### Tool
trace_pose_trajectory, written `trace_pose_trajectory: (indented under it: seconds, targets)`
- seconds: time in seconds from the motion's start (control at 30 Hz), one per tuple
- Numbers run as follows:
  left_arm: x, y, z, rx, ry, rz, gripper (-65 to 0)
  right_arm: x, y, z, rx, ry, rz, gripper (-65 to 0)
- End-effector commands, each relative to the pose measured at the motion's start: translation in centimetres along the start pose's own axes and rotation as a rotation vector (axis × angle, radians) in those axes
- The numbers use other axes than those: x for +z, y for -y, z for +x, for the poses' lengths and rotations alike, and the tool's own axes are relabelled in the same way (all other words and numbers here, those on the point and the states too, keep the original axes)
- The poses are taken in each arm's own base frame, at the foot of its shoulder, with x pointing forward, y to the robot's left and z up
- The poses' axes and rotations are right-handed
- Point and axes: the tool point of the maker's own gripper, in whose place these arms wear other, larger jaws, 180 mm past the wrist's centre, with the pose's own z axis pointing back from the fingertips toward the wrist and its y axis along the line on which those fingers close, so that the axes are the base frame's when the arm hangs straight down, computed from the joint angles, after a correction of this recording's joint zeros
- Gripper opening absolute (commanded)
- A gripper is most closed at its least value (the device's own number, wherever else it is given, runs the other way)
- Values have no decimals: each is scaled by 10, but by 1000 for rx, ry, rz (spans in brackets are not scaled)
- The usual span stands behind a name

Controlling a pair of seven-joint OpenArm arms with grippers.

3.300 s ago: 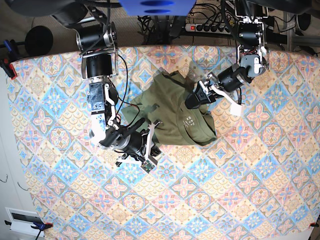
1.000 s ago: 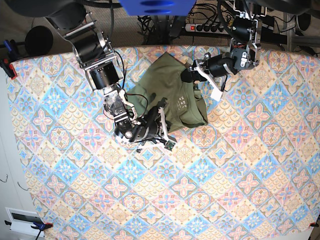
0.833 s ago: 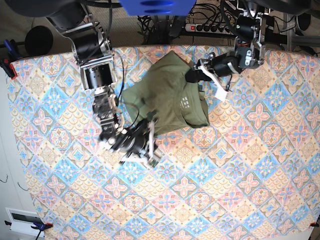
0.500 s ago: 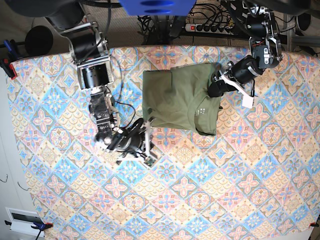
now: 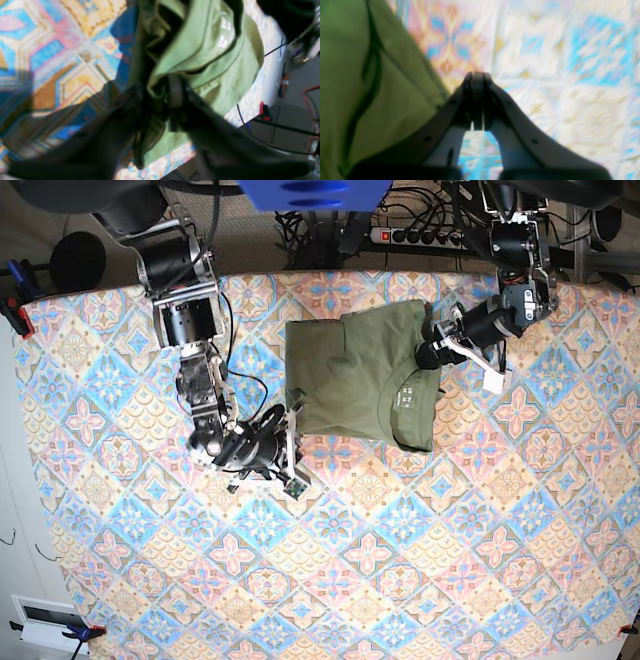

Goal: Layout the t-shirt on the table in an organized manner, then fold the t-shirt properly
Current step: 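Pull the bundle edges with both grippers to square it flat, then grasp the bundle sides with both grippers and fold them inward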

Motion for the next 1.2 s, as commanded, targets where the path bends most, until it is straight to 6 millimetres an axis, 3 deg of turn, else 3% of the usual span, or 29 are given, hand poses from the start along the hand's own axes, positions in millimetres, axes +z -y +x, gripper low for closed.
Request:
trace_pose_trajectory:
  seconds: [0.0,0.1,0.17,0.27,0.33,0.47,0.57,0.67,0.9,1.0,1.17]
  targets:
    - [4,7,11,-21,29,-22,-379,11,11,32,24,88,-26,-650]
    - [12,6,22,20,74,-43,-254,13,12,35,29,97,-32,-650]
    - [26,0,35,69,137,-56,-238,13,12,35,29,96,-32,-650]
    - [46,-8,53,123,227,-71,-255,13,12,35,29,96,-32,-650]
    - [56,-4,55,115,249,-82,-271,13,12,35,29,95,-32,-650]
    - [68,32,37,-21,196,-101,-374,12,11,33,27,89,-28,-650]
    - [63,55,14,-87,95,-139,-527,8,1,37,66,80,-9,-650]
    - [58,60,-8,-81,24,-153,-650,-2,-12,31,95,47,25,-650]
    - [41,65,-48,-101,-101,-150,-650,-18,-28,11,95,-16,80,-650]
    - [29,58,-62,-114,-152,-117,-650,-22,-29,5,85,-34,90,-650]
    - [3,36,-61,-120,-147,-57,-650,-19,-21,9,97,-40,75,-650]
